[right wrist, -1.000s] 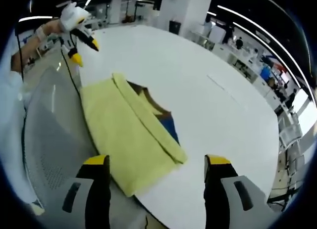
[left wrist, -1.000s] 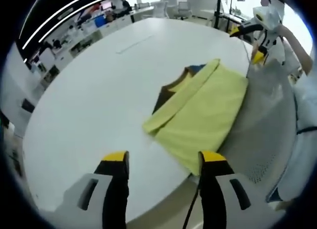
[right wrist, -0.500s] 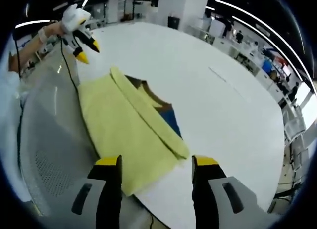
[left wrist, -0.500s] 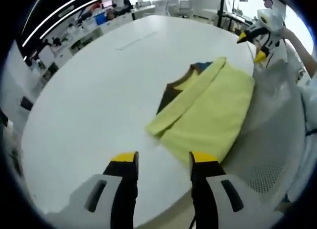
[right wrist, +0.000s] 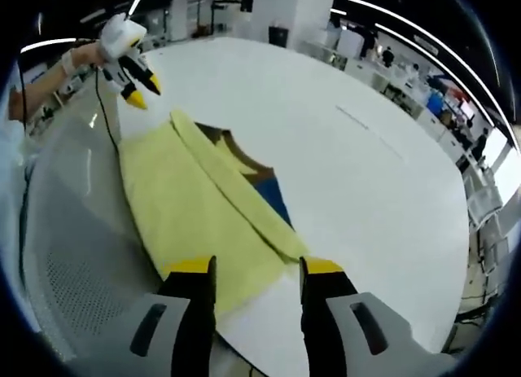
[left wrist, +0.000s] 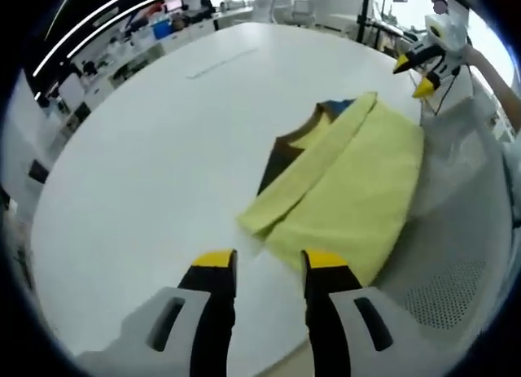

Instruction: Fold the garment on the visible template until the final outline fits inside the template.

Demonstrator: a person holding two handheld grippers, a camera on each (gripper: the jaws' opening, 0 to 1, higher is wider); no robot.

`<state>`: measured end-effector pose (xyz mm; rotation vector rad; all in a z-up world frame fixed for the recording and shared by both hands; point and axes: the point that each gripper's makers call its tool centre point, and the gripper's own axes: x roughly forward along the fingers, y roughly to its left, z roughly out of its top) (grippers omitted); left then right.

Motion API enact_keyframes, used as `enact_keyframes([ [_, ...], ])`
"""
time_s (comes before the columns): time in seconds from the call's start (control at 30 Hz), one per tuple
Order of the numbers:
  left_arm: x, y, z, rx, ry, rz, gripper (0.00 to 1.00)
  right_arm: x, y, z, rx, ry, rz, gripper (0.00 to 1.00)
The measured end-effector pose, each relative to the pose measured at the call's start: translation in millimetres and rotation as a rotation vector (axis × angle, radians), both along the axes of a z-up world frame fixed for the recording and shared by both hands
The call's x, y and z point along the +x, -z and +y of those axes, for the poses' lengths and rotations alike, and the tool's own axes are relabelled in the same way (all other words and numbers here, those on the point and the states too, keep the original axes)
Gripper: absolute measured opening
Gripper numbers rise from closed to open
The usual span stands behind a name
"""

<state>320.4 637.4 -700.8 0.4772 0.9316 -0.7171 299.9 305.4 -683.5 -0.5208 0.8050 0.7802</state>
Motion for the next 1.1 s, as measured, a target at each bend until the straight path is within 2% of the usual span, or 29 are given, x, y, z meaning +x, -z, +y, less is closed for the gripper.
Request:
enact_keyframes([
  [0.33,15.8,18.5,-4.9,-0.007,0.02,-0.002,0.27,14.7,7.0,-4.7,0.009,0.017,0.0,0.35],
  [0.43,17.6,25.0,-2.7,-0.014,0.002,0.027,0.24,17.5,9.5,-6.0,0.013,0.021,0.002,0.35],
  [1.1,28.6,48.8,4.2,-0.006,-0.04,0.039,0.19,21.4,36.7,-16.4,0.013,0.054,0.054,0.3],
])
